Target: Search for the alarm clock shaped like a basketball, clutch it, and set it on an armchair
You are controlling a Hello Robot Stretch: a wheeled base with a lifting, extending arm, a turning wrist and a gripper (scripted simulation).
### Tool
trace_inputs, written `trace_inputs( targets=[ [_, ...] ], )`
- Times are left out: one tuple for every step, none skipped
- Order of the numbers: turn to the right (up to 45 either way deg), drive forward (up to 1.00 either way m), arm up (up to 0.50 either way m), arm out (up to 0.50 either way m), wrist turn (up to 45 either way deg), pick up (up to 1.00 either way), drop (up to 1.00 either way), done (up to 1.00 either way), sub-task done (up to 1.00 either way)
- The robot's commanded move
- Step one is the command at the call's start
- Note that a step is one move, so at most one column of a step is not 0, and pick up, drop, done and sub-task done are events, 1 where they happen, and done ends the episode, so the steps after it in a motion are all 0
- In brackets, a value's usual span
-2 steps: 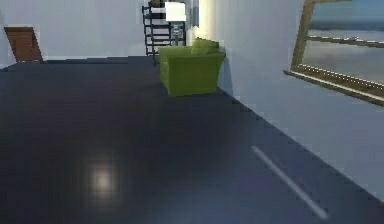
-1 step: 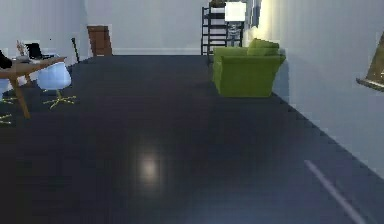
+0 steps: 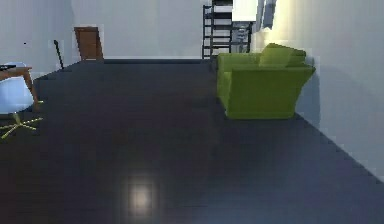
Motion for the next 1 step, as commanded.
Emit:
trace_inputs(
  targets=[
    [0.0,1.00,0.00,0.00,0.0,0.00,0.00,0.00,0.00]
  ],
)
